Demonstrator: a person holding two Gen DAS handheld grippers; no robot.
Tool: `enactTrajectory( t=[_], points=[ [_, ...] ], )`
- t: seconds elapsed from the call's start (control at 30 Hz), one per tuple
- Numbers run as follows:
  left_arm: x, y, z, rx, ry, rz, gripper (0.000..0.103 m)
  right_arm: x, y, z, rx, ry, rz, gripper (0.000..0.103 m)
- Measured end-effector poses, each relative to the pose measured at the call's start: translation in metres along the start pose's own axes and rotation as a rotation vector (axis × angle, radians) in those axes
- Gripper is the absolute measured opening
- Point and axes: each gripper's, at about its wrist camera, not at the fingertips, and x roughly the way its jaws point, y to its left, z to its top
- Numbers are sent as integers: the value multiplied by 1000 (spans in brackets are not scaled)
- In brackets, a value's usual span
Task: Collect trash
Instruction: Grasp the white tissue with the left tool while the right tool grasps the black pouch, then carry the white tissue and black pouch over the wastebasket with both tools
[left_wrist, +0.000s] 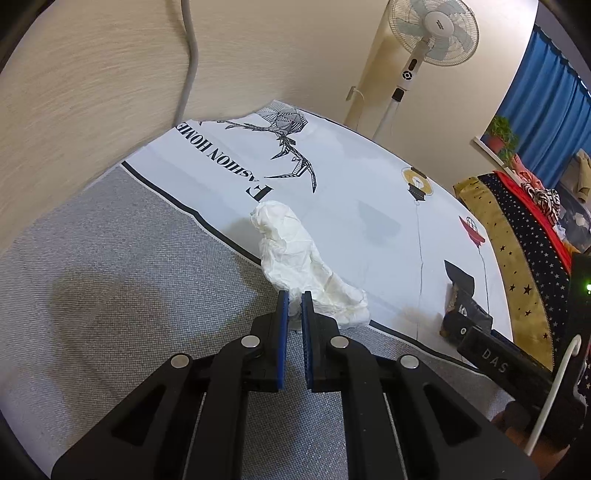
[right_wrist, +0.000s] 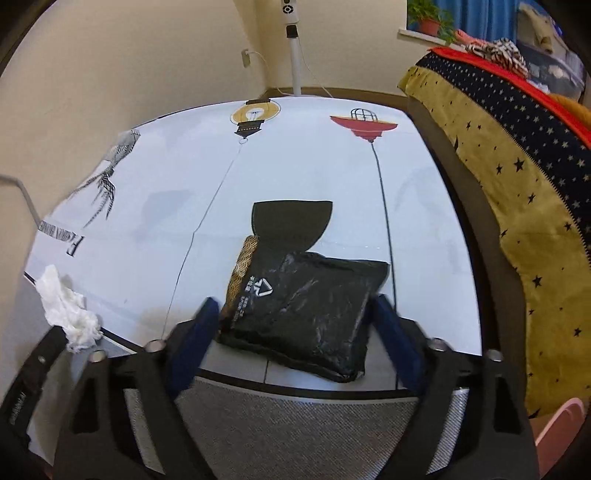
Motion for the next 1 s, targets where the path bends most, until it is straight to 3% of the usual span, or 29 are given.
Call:
enactTrajectory(
  t=[0.03,0.1,0.17,0.53,1.0],
  points=[
    [-1,0,0,-1,0,-1,7,-3,-2,-2,2,-11,4,63],
    [-2,0,0,-2,-1,-7,7,-7,-7,-4,8,-32,-5,25],
    [-4,-1,-1,2,-3,-10,7,-13,-16,-6,34,-47,12,9],
    [-25,-8,-10,44,-7,-31,6,-63,-26,-24,35,-150,114,4],
    [-103,-21,-37,176,-56,-92,6,-163,-50,-74,47,-224,106,4]
  ],
)
